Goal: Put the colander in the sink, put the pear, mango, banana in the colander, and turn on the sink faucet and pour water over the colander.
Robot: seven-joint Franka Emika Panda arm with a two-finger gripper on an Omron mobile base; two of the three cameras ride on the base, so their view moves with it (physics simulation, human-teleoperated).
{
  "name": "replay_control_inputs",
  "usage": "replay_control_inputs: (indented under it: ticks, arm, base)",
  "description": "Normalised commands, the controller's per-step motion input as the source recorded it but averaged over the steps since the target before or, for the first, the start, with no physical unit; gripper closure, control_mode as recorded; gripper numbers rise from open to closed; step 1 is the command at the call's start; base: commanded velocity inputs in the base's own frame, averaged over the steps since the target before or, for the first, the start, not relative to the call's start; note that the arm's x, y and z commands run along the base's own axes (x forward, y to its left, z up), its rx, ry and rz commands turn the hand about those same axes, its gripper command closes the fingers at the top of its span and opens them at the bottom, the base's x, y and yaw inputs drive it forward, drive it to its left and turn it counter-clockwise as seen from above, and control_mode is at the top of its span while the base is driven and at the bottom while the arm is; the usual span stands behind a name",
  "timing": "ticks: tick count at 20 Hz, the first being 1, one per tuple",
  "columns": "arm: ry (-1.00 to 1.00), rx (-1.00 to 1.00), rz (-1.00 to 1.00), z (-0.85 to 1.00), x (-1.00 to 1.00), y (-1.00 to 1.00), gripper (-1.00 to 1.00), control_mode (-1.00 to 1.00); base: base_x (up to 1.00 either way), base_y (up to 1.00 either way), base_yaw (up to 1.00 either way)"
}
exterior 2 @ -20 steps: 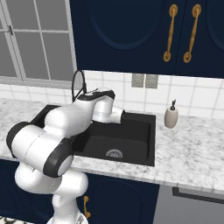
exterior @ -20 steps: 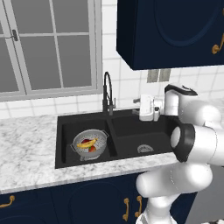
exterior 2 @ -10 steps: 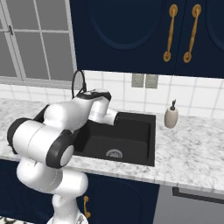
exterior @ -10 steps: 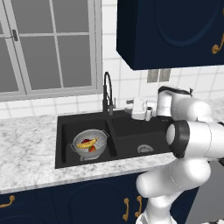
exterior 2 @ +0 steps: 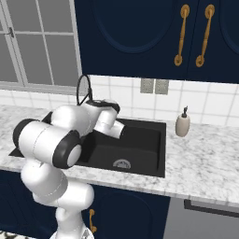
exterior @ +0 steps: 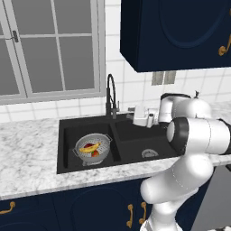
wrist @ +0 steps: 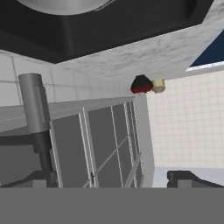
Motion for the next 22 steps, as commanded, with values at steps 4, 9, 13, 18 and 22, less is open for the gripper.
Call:
replay_control_inputs:
  ticks: [4,9,13,18,22]
  arm:
    - [0.03,0.12,0.02,0.01,0.12,0.03,-1.00,-1.00]
    - [0.02,0.07,0.03,0.00,0.36,0.03,-1.00,-1.00]
    - [0.00,0.00,0.02,0.00,0.48,0.05,-1.00,-1.00]
    - [0.00,0.00,0.01,-0.16,0.41,0.02,-1.00,-1.00]
    - [0.00,0.00,0.00,-0.43,0.30,0.08,-1.00,-1.00]
  base:
    - [0.00,0.00,0.00]
    - [0.00,0.00,0.00]
    - [0.00,0.00,0.00]
    - [0.00,0.00,0.00]
    - [0.00,0.00,0.00]
